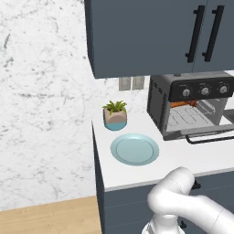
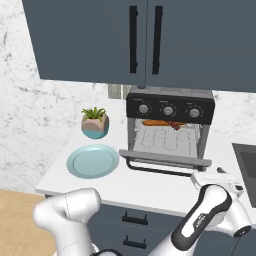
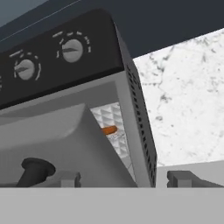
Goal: Pick up the kebab skewer and baguette bread, and place them inside the toaster oven. Close the toaster oven door and start by setting the timer.
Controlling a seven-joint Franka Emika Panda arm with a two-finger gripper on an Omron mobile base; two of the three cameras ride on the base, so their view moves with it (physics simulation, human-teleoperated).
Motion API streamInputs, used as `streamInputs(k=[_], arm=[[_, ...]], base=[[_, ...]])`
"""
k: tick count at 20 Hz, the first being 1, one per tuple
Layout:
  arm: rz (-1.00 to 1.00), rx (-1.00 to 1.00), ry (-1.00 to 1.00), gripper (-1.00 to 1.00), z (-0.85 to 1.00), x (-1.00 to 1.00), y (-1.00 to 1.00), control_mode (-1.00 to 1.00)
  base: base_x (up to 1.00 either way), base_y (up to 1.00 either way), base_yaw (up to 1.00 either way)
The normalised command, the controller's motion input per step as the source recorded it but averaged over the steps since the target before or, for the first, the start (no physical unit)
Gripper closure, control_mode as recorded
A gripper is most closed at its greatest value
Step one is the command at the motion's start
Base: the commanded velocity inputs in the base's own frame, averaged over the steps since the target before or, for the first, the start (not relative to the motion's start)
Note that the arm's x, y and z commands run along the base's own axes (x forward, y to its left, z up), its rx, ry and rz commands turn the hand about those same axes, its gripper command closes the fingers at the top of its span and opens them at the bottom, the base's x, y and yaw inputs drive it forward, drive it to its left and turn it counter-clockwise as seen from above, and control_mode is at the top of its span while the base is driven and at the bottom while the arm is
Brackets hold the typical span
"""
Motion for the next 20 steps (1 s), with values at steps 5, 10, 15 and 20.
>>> streamInputs(k=[5,10,15,20], arm=[[0.00,0.09,0.05,-1.00,0.44,0.30,0.13,-1.00],[0.00,0.11,0.08,-1.00,0.30,0.27,0.21,-1.00],[-0.01,0.12,0.07,-1.00,0.24,0.24,0.26,-1.00],[-0.03,0.13,0.06,-1.00,0.23,0.25,0.26,-1.00]], base=[[0.00,0.00,0.00],[0.00,0.00,0.00],[0.00,0.00,0.00],[0.00,0.00,0.00]])
